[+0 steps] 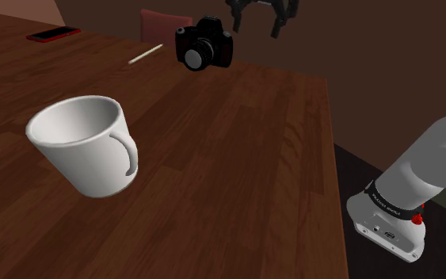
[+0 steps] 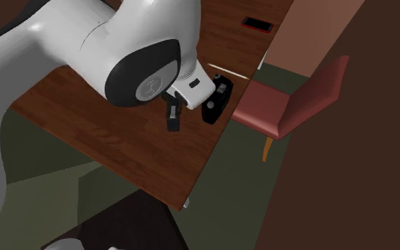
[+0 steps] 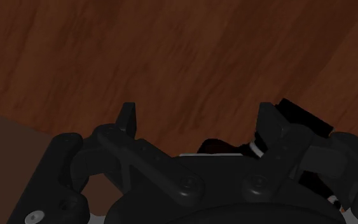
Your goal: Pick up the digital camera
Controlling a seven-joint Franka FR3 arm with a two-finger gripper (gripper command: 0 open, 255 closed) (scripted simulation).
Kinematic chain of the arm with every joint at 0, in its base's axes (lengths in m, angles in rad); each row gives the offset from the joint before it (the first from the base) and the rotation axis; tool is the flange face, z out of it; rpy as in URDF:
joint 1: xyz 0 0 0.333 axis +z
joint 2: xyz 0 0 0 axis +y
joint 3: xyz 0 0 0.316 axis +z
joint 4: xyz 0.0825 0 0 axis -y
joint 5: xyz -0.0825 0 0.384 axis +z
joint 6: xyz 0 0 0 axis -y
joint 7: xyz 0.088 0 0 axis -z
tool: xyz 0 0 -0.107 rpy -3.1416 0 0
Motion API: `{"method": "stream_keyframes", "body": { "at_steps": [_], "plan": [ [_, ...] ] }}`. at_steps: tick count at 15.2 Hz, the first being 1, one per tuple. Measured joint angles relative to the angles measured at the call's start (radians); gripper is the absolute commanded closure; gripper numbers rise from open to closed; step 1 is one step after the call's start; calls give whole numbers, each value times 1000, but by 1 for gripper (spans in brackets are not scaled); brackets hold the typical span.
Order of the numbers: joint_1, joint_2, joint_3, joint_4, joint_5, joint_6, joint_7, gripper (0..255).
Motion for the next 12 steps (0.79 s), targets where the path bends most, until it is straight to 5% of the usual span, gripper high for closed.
{"method": "stream_keyframes", "body": {
  "at_steps": [5,10,12],
  "plan": [
    [2,218,70,232,-71,-8,264,0],
    [63,468,98,534,-182,-66,513,0],
    [71,494,96,551,-193,-58,540,0]
  ]
}}
